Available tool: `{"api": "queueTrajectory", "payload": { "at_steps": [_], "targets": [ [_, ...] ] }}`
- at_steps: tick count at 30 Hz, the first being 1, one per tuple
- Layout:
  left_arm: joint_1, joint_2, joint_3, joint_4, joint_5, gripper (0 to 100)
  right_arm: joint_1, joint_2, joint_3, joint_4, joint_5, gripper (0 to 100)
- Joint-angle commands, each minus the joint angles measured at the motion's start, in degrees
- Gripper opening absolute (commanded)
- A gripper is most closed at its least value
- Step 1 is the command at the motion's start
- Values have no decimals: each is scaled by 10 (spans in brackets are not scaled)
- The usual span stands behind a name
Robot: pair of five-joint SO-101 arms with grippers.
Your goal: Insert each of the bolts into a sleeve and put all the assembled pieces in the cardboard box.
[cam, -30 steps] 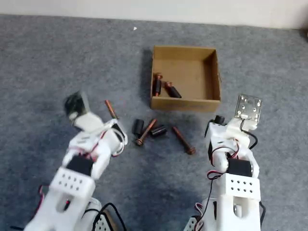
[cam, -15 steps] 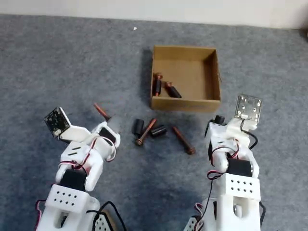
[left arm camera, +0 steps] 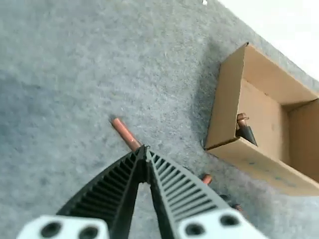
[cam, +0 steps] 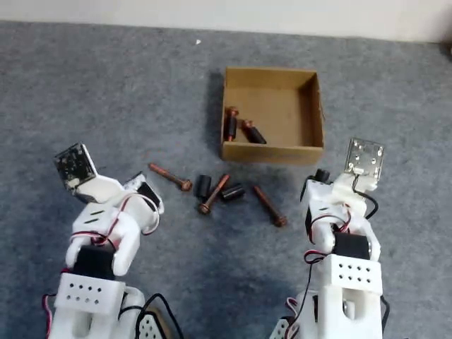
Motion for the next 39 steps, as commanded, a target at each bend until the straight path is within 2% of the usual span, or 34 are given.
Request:
{"api": "queueTrajectory", "payload": {
  "at_steps": [1,9,14,18,23,25,30,33,36,39],
  "targets": [
    [-12,-4,-65,43,-77,7,5,-11,-2,-16,-2,5],
    [0,32,-173,192,-214,7,5,-11,-2,-16,-2,5],
    [29,207,-272,280,-277,7,4,-11,-1,-16,-2,5],
    [34,376,-370,327,-401,7,4,-13,8,-17,-2,6],
    [29,531,-472,338,-629,7,4,-13,10,-17,-2,6],
    [29,575,-496,337,-699,7,4,-13,10,-17,-2,7],
    [33,655,-567,324,-802,11,4,-14,10,-17,-2,7],
    [29,704,-603,328,-895,102,4,-14,10,-17,-1,7],
    [20,742,-625,328,-935,218,3,-14,11,-17,-1,7],
    [23,771,-647,328,-1000,223,3,-14,12,-17,-1,7]
  ]
}}
